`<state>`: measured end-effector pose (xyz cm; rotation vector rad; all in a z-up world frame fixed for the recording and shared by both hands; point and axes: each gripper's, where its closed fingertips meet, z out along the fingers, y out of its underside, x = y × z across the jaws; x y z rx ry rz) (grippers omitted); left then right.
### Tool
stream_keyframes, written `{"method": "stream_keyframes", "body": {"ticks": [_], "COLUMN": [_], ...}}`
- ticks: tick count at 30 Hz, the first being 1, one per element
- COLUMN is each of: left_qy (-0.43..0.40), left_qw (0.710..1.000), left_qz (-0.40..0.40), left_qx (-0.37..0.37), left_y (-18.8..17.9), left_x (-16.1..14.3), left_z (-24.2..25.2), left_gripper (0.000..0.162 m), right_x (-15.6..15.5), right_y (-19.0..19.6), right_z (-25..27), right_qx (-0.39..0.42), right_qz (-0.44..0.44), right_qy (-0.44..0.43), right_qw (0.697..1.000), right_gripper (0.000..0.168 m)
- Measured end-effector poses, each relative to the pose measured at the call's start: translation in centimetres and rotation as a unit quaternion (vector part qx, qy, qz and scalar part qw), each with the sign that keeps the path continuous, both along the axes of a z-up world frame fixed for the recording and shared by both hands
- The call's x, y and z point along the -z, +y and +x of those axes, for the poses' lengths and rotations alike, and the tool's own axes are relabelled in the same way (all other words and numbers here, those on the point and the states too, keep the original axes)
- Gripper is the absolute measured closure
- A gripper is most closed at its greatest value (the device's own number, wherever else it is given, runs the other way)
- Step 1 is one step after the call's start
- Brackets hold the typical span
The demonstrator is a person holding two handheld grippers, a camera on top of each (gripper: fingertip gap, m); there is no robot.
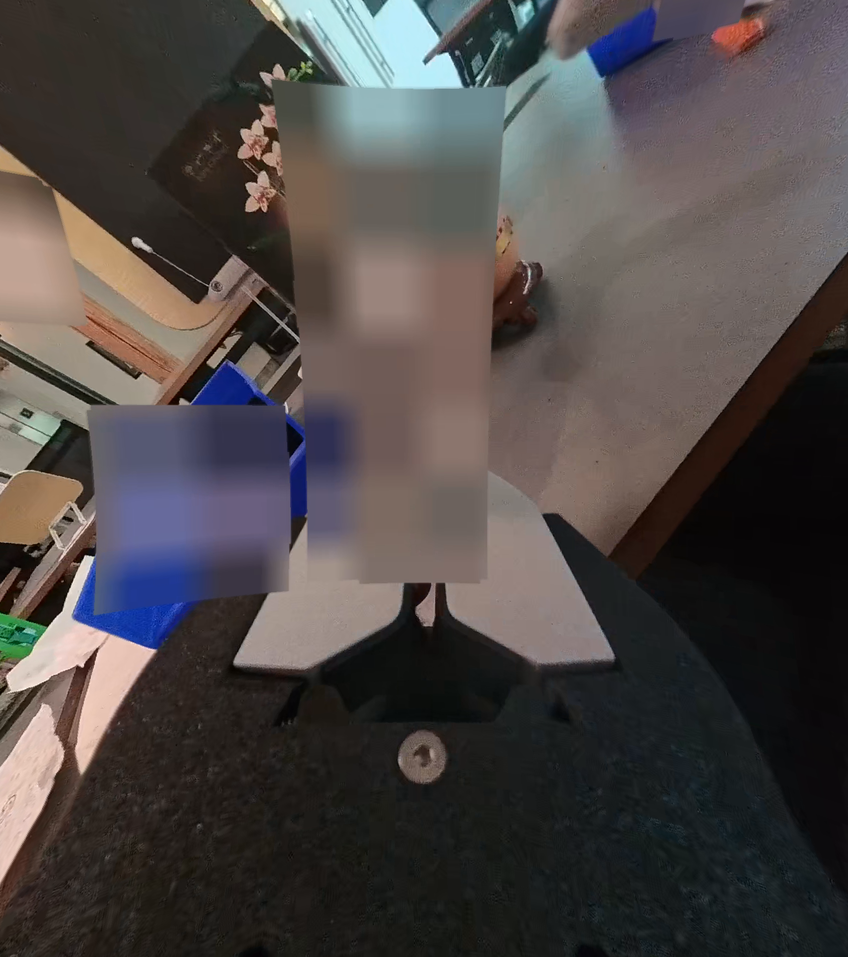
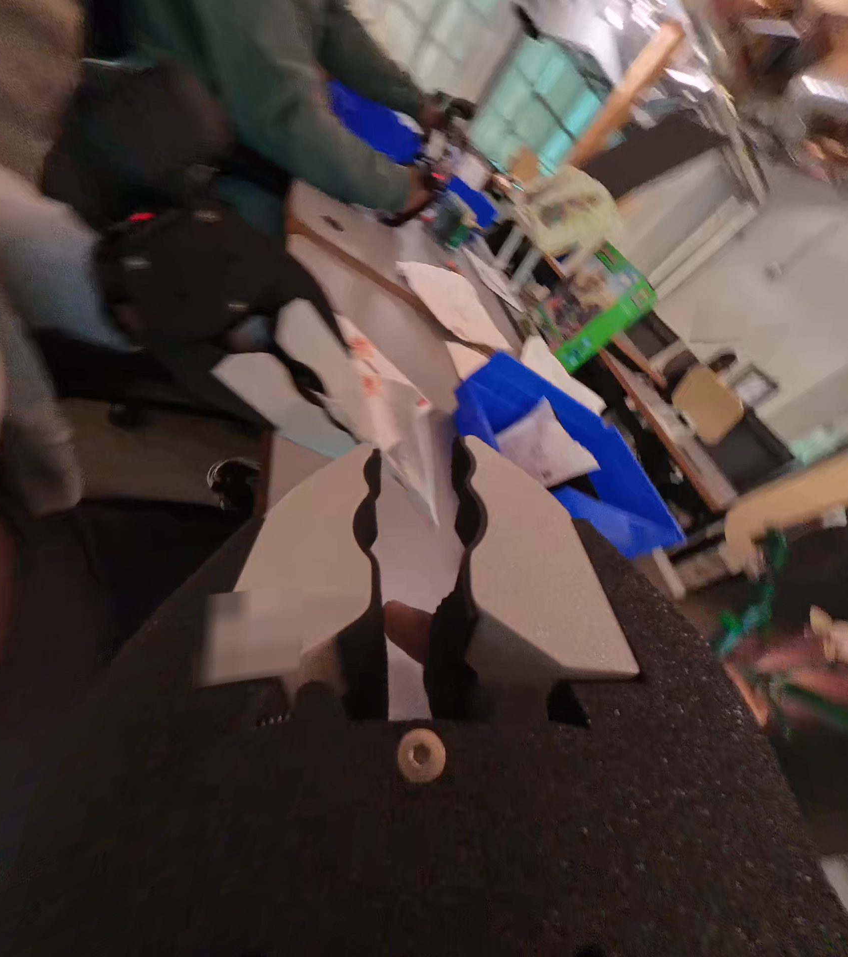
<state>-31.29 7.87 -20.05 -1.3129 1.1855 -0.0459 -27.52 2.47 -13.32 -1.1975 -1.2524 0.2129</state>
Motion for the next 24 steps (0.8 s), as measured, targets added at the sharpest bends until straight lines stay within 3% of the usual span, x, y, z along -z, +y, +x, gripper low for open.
{"method": "stream_keyframes", "body": {"ticks": [2,5,7,12,18,24], "left_qy": [0.014,0.024,0.031,0.013,-0.085,-0.054], "left_qw": [1.0,0.999,0.999,0.999,0.991,0.995], "left_qz": [-0.011,-0.016,-0.019,-0.023,-0.086,-0.069], "left_qx": [0.004,0.016,0.021,0.033,0.052,0.051], "left_y": [-0.3,-0.8,-1.1,-1.5,-1.5,-1.5], "left_x": [0.3,0.5,0.7,0.4,-0.6,0.2], "left_z": [0.3,0.8,1.0,1.1,1.5,1.7], "left_gripper": [0.162,0.162,0.162,0.162,0.162,0.162], "right_x": [1.9,4.3,5.5,6.0,7.0,5.0], "right_y": [-1.8,0.1,0.6,2.5,1.6,1.1], "right_z": [-2.1,-2.4,-2.6,-0.9,-1.4,-1.5], "right_qx": [-0.039,0.009,0.01,0.053,0.017,0.001], "right_qz": [0.012,0.081,0.079,0.064,0.036,0.038], "right_qy": [-0.078,-0.165,-0.186,-0.195,-0.173,-0.122], "right_qw": [0.996,0.983,0.979,0.977,0.984,0.992], "right_gripper": [0.147,0.147,0.149,0.152,0.164,0.159]}}
